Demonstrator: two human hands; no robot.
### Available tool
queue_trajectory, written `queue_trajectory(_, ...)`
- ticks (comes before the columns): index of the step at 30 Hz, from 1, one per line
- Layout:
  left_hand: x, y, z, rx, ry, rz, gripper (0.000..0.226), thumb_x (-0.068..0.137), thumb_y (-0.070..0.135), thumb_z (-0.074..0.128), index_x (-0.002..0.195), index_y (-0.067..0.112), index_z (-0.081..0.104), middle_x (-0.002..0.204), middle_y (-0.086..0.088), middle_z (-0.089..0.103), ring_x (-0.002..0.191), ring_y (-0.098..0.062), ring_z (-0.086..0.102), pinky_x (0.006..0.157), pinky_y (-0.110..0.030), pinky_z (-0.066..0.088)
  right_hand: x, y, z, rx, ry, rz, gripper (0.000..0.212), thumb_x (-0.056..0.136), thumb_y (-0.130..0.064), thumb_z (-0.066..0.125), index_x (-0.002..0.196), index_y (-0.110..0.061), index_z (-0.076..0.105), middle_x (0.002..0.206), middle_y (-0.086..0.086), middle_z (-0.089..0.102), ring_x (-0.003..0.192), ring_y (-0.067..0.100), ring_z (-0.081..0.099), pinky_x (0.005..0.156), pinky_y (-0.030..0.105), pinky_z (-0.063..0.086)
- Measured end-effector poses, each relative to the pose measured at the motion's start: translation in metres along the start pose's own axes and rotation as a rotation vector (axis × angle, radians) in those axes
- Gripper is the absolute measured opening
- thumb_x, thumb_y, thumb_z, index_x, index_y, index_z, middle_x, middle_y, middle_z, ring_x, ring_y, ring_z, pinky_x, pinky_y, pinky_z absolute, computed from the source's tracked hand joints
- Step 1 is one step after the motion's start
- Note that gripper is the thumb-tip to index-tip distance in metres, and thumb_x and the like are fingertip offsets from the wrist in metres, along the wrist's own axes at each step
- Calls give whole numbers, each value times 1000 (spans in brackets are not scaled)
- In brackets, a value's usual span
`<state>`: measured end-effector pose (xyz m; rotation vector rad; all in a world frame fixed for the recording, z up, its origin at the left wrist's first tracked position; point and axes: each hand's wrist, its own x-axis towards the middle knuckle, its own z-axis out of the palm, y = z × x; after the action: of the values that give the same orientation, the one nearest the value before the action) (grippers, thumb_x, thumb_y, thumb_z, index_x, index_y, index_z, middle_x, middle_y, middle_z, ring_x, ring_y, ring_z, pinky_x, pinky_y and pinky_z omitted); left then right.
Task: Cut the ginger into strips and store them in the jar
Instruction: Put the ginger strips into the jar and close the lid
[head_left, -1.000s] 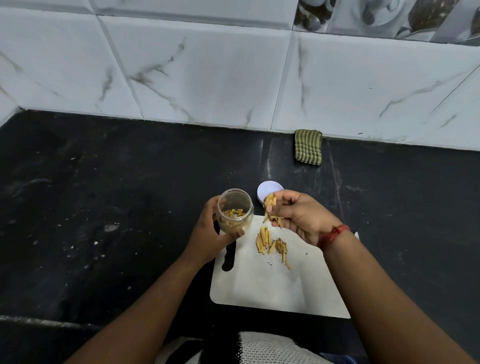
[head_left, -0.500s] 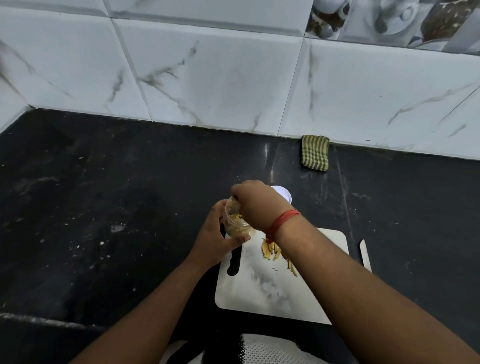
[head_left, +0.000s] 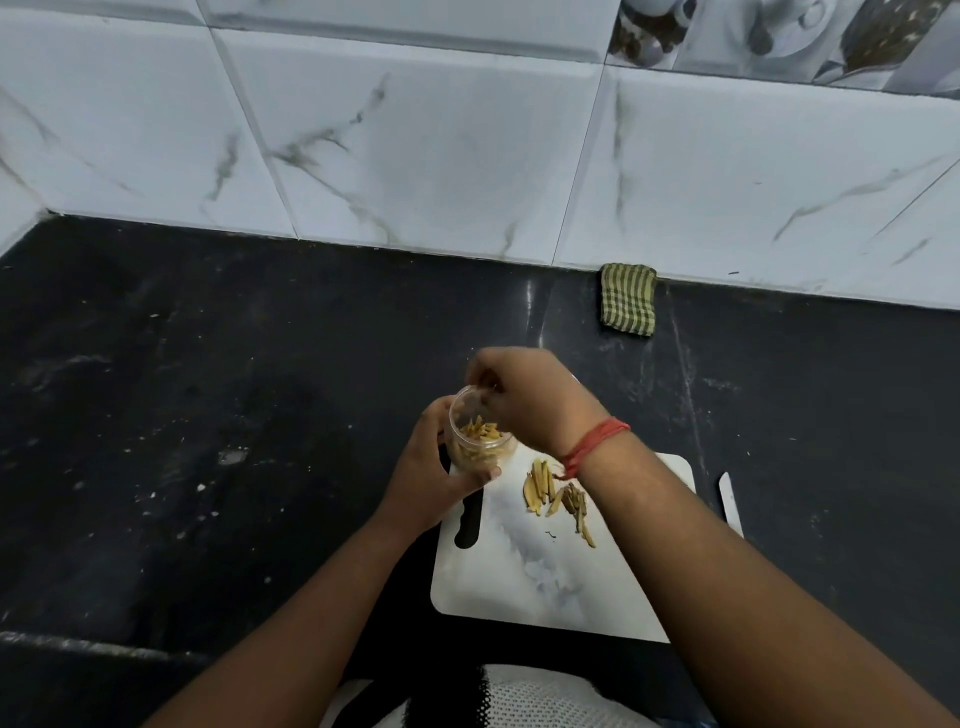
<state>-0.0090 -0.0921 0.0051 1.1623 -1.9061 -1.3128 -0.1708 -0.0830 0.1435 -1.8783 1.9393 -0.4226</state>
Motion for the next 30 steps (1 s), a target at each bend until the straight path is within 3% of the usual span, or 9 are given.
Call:
queue_trajectory(4,0,3,0,-3,27,5,87,73,32,91,141,39,38,139,16,51,128,-8,53,101,-30,52,-30,35,-4,134,110,159,8,87,-19,64,96,-19,64,90,-6,62,82,11,58,72,24,46)
queue_trajectory(9,-1,2,0,-24,23,4,88,73,30,91,143,35,38,142,13,51,130,-11,53,105,-33,51,-75,94,29,87,-88,455,24,85,-26,69,104,-17,58,103,6,63,79,18,55,71,26,43)
queue_trajectory(11,-1,3,2,-27,22,-2,89,72,33,91,143,37,38,143,14,50,131,-11,52,106,-35,50,-91,102,47,19,-175,504,37,84,-31,68,114,-14,53,109,7,58,89,22,55,74,28,42)
queue_trajectory(14,-1,4,2,-31,18,-9,89,72,35,91,142,40,37,143,15,50,132,-9,51,107,-34,48,-106,100,72,-79,-189,512,42,81,-27,67,113,-12,45,112,7,48,92,31,59,68,30,40)
queue_trajectory(17,-1,5,2,-26,10,-22,89,73,31,91,142,41,36,143,15,49,132,-8,50,107,-31,47,-103,97,84,-89,-124,455,24,85,-12,55,105,-12,43,108,9,48,83,32,59,62,29,37)
queue_trajectory(22,-1,6,3,-24,2,-28,91,73,30,92,143,40,35,145,14,49,132,-8,50,106,-28,46,-87,97,81,-24,-62,413,20,84,1,45,100,-8,53,103,10,51,84,27,54,68,27,37)
queue_trajectory(26,0,6,3,-28,5,-21,89,73,31,92,140,45,35,142,17,50,130,-4,51,102,-22,46,-77,92,85,-62,-42,392,21,88,-14,51,108,-10,53,110,12,51,91,30,56,74,31,42)
queue_trajectory(30,-1,4,3,-43,18,-9,88,72,26,93,137,48,38,138,20,53,127,-1,54,101,-21,47,-74,77,94,-266,-85,332,44,88,-44,57,121,-18,46,118,11,42,103,32,48,82,39,49)
